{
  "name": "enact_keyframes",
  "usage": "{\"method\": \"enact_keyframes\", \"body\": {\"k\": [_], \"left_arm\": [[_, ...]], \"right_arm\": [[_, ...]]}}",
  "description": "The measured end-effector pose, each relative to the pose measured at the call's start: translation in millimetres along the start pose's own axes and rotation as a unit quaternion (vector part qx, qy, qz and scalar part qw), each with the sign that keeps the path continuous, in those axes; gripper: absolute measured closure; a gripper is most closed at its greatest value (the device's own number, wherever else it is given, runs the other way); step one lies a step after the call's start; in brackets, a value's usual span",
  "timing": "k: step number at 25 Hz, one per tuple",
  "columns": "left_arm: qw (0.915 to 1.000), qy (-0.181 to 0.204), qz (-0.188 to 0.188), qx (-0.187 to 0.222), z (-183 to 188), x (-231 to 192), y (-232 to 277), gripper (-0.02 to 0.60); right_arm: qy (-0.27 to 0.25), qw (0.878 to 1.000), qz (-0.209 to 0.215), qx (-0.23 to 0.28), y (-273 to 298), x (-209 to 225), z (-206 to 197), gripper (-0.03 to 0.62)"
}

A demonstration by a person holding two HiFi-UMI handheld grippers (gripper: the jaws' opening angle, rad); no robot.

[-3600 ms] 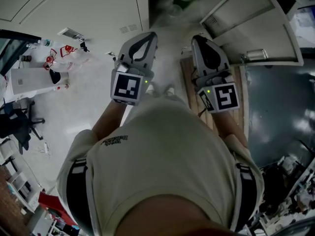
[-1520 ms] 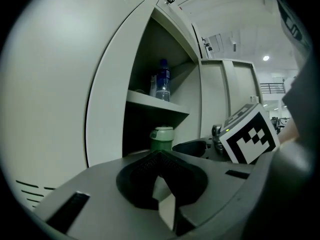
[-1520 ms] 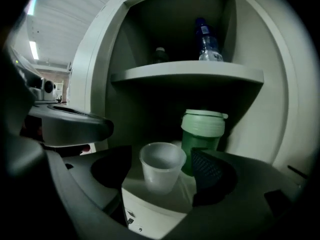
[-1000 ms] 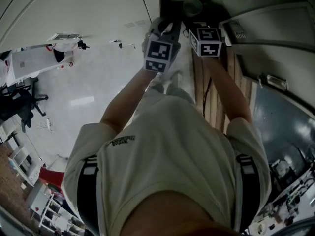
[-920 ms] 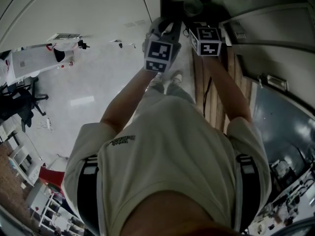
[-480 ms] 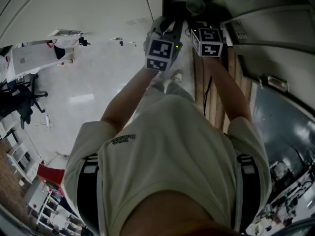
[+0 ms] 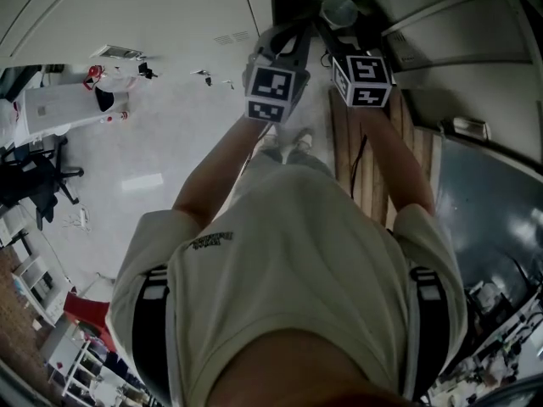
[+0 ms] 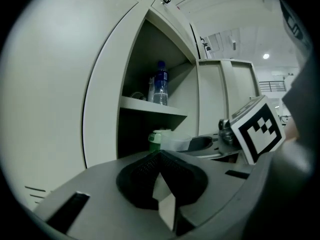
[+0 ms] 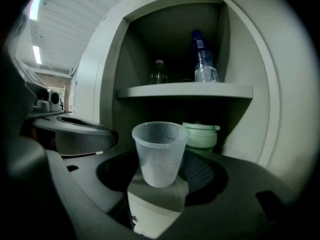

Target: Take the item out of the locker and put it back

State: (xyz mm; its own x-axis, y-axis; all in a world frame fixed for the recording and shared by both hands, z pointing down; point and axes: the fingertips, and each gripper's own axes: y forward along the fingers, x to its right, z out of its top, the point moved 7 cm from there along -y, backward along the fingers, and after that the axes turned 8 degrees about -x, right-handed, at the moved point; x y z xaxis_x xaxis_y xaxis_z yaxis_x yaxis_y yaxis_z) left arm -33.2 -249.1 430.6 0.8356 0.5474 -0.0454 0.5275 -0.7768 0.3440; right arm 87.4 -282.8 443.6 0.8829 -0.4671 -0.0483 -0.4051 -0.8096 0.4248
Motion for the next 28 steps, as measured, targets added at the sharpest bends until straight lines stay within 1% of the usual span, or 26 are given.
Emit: {"method": "enact_keyframes", "body": {"k": [2, 5, 9, 12, 15, 22, 28], "left_arm": [[0.9999, 0.015, 0.003, 0.006, 7, -2, -4, 0.568], [0.9996, 0.022, 0.0, 0.02, 23, -3, -13, 0.568], [0.9982, 0.031, 0.008, 0.052, 51, -5, -30, 0.568], [0.9961, 0.052, 0.015, 0.07, 69, -4, -43, 0.568], [0.994, 0.067, 0.015, 0.086, 83, -2, -56, 0.568], [0.9895, 0.074, 0.007, 0.124, 111, 6, -92, 0.568], [0.9876, 0.071, 0.008, 0.14, 120, 13, -118, 0.568]], "right_arm": [[-0.003, 1.0, 0.003, 0.014, -12, -2, 10, 0.31], [-0.01, 0.999, 0.007, 0.037, -32, -3, 29, 0.31], [-0.036, 0.997, 0.005, 0.063, -61, -2, 53, 0.309], [-0.047, 0.996, 0.003, 0.079, -81, 0, 65, 0.309], [-0.05, 0.994, 0.004, 0.095, -101, 0, 75, 0.309], [-0.052, 0.989, 0.013, 0.14, -156, -10, 97, 0.307], [-0.06, 0.987, 0.031, 0.148, -185, -26, 97, 0.307]]}}
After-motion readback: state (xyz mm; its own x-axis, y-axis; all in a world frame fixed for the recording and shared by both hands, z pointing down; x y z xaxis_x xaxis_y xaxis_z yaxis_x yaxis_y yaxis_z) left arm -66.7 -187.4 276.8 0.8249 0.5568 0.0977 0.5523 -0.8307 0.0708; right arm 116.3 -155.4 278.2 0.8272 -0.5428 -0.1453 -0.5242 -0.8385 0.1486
